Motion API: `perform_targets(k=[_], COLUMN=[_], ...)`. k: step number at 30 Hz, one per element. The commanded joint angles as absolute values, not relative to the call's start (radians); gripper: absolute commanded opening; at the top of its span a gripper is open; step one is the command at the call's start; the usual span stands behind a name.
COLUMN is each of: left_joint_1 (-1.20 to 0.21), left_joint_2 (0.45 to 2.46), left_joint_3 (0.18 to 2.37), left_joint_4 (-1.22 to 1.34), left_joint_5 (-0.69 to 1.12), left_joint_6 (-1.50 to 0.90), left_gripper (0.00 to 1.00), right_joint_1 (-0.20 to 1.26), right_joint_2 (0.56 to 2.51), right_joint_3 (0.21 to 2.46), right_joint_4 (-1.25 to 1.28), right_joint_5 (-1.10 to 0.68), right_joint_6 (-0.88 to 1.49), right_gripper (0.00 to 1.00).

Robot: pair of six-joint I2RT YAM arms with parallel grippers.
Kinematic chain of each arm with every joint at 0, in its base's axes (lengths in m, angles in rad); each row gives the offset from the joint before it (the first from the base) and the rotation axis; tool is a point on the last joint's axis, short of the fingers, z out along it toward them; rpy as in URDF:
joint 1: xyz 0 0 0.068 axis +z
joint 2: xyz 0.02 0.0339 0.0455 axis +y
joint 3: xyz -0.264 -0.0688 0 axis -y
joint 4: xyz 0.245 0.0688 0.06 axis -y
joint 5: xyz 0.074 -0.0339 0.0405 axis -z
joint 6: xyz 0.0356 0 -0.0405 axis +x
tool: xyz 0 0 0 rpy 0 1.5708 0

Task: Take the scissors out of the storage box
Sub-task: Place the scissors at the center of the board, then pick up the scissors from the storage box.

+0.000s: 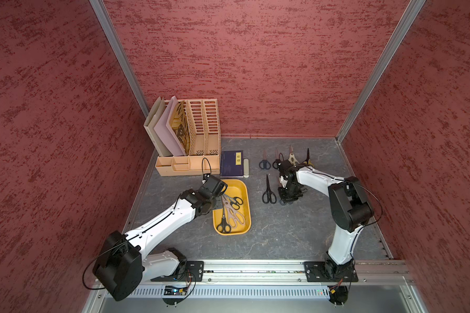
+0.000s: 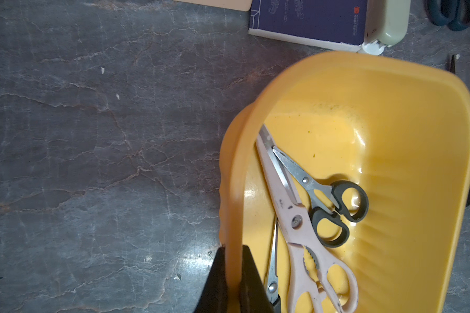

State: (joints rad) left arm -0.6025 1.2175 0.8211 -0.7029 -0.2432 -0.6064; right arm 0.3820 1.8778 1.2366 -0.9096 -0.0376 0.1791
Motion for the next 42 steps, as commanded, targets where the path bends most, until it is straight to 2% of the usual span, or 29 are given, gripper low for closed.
perform_targets(k=[1, 9, 15, 19, 23, 29, 36, 42], left_joint_1=[-0.611, -0.63, -0.631, -0.632, -0.629, -0.62, -0.6, -0.597], left_joint_2=[1.196, 1.187, 1.175, 1.177, 1.175, 1.171, 1.166, 1.127], left_joint_3=[0.822, 0.817, 0.812, 0.813, 0.805, 0.805, 0.804, 0.795], left_joint_4=[-0.687, -0.682, -0.692, -0.703, -0.706, -0.723, -0.739, -0.739], left_joint_5=[-0.263, -0.292, -0.298, -0.293, -0.293, -0.3, -0.293, -0.299], left_joint_6=[-0.632, -0.625, -0.614, -0.602, -0.605, -0.62, -0.655, -0.677], left_gripper=[0.0, 0.0, 0.0, 0.0, 0.0, 0.0, 0.0, 0.0], right_joint_1=[0.374, 0.373, 0.372, 0.4, 0.494, 0.744, 0.991, 1.089], right_joint_2=[1.897, 1.884, 1.779, 1.658, 1.552, 1.516, 1.643, 1.802], right_joint_3=[1.259, 1.26, 1.261, 1.244, 1.208, 1.193, 1.231, 1.335], right_joint_4=[-0.896, -0.894, -0.895, -0.849, -0.762, -0.629, -0.514, -0.518], right_joint_5=[-0.023, -0.023, -0.025, -0.129, -0.196, -0.196, -0.142, -0.101], right_joint_6=[0.194, 0.227, 0.252, 0.325, 0.431, 0.57, 0.706, 0.787], right_gripper=[0.12, 0.3, 0.37, 0.38, 0.38, 0.38, 0.38, 0.36])
